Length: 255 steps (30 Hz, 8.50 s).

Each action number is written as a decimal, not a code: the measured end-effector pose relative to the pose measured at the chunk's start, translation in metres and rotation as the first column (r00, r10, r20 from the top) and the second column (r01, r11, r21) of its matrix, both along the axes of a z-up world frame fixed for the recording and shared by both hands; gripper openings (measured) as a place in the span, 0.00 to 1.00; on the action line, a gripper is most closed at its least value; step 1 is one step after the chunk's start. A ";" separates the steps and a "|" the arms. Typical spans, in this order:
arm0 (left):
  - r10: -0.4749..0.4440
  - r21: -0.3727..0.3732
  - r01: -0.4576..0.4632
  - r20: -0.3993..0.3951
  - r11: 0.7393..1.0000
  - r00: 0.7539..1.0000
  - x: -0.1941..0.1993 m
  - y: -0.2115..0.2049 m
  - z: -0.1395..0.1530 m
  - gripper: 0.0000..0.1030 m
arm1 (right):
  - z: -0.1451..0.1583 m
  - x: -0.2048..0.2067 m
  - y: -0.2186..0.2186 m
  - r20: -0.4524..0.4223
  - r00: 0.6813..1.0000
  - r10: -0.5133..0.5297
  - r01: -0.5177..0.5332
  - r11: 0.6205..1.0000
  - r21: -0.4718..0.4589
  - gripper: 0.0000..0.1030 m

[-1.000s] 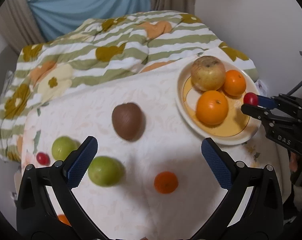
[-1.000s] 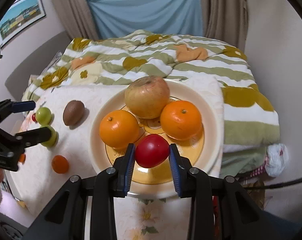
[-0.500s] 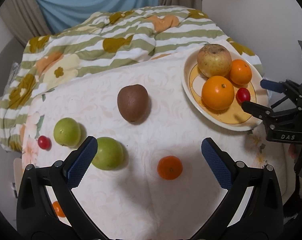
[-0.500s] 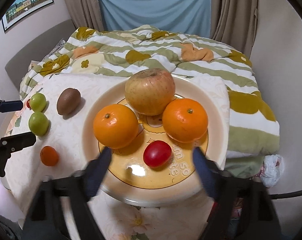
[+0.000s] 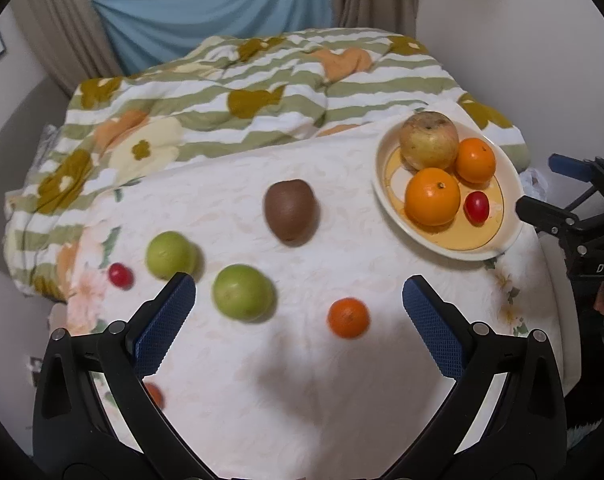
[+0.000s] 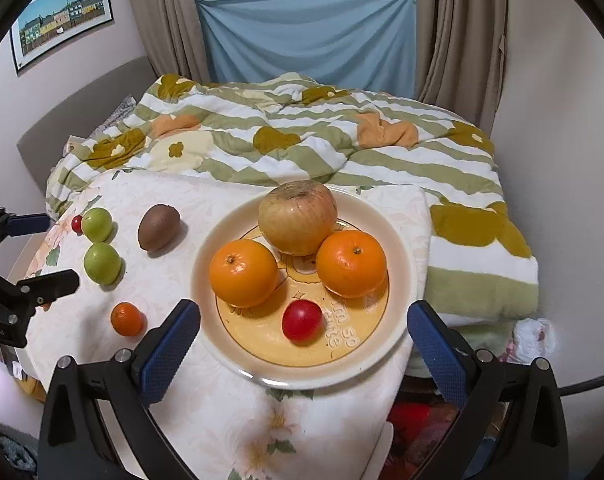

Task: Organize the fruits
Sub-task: 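Lower the red tomato onto the plate and open the right tool, then move both tools back over the remaining fruits, then grasp a small tangerine with the left tool while the right tool grasps the large green pomelo, then carry the tangerine to the plate and release it with the left tool, then lower the green pomelo onto the plate and open the right tool, then move both tools toward a green apple and a tangerine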

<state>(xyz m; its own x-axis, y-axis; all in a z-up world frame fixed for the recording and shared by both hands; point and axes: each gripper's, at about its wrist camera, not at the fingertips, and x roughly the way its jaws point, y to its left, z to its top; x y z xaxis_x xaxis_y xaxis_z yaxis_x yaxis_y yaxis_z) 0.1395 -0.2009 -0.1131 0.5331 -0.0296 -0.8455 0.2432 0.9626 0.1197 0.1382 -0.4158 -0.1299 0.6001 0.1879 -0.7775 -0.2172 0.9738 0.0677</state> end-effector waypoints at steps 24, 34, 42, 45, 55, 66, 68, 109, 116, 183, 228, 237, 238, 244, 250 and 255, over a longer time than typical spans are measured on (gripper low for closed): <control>0.215 -0.049 -0.213 0.033 0.976 0.976 -0.072 0.183 0.034 1.00 | 0.052 -0.038 0.132 0.040 0.998 0.041 -0.042 0.999 0.024 1.00; 0.276 -0.096 -0.277 -0.022 0.956 0.961 -0.076 0.231 -0.016 1.00 | 0.011 -0.024 0.193 -0.015 0.996 0.093 -0.093 0.996 0.017 1.00; 0.305 -0.140 -0.313 -0.079 0.939 0.949 -0.072 0.240 -0.063 1.00 | -0.024 -0.005 0.220 -0.035 0.989 0.142 -0.142 0.990 0.015 1.00; 0.317 -0.154 -0.331 -0.107 0.931 0.942 -0.072 0.239 -0.076 1.00 | -0.035 0.002 0.228 -0.052 0.986 0.157 -0.158 0.987 -0.004 1.00; 0.333 -0.155 -0.353 -0.137 0.923 0.933 -0.063 0.225 -0.103 0.74 | -0.058 0.022 0.242 -0.089 0.970 0.228 -0.229 0.973 -0.001 0.94; 0.357 -0.146 -0.377 -0.144 0.915 0.923 -0.057 0.216 -0.110 0.44 | -0.069 0.030 0.251 -0.115 0.949 0.293 -0.295 0.956 -0.002 0.83; 0.361 -0.145 -0.380 -0.143 0.913 0.922 -0.057 0.216 -0.110 0.43 | -0.071 0.031 0.251 -0.120 0.947 0.299 -0.301 0.954 0.004 0.83; 0.203 -0.171 -0.201 -0.001 0.965 0.979 -0.068 0.231 -0.015 0.43 | -0.001 -0.008 0.242 -0.017 0.987 0.160 -0.160 0.987 -0.001 0.48; 0.074 -0.197 -0.066 0.034 0.978 0.997 -0.056 0.210 0.013 0.43 | 0.028 -0.026 0.208 0.003 1.000 0.007 -0.007 1.000 0.023 0.48; -0.179 -0.189 0.170 -0.029 0.967 0.983 0.110 -0.058 -0.033 1.00 | -0.008 0.011 -0.045 -0.067 0.961 -0.269 0.274 0.959 0.074 0.48; 0.078 -0.118 -0.070 0.065 0.991 0.995 0.015 0.055 0.043 1.00 | 0.011 0.004 -0.022 -0.004 0.982 -0.188 0.188 0.981 0.054 1.00; 0.119 -0.137 -0.104 0.102 0.985 0.988 -0.006 0.127 0.059 1.00 | 0.048 -0.020 0.022 0.057 0.976 -0.212 0.211 0.977 0.020 1.00; 0.111 -0.137 -0.096 0.111 0.986 0.988 -0.007 0.135 0.062 1.00 | 0.052 -0.022 0.029 0.066 0.973 -0.223 0.222 0.975 0.020 1.00; 0.060 -0.160 -0.040 0.122 0.986 0.991 -0.001 0.184 0.066 1.00 | 0.059 -0.030 0.073 0.067 0.960 -0.272 0.271 0.962 0.026 1.00; -0.052 -0.157 0.068 0.103 0.985 0.993 0.020 0.210 0.057 1.00 | 0.052 -0.031 0.116 0.041 0.938 -0.344 0.343 0.939 0.020 1.00; -0.169 -0.163 0.178 0.067 0.970 0.983 0.046 0.217 0.039 1.00 | 0.038 -0.031 0.144 0.000 0.904 -0.427 0.426 0.904 0.031 1.00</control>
<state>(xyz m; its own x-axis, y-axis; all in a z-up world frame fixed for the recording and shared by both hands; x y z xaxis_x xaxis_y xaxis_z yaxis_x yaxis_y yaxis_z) 0.1851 0.0163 -0.0739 0.5507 -0.2651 -0.7915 0.4064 0.9134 -0.0232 0.1073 -0.2722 -0.0919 0.6330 -0.0638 -0.7715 0.2178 0.9710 0.0984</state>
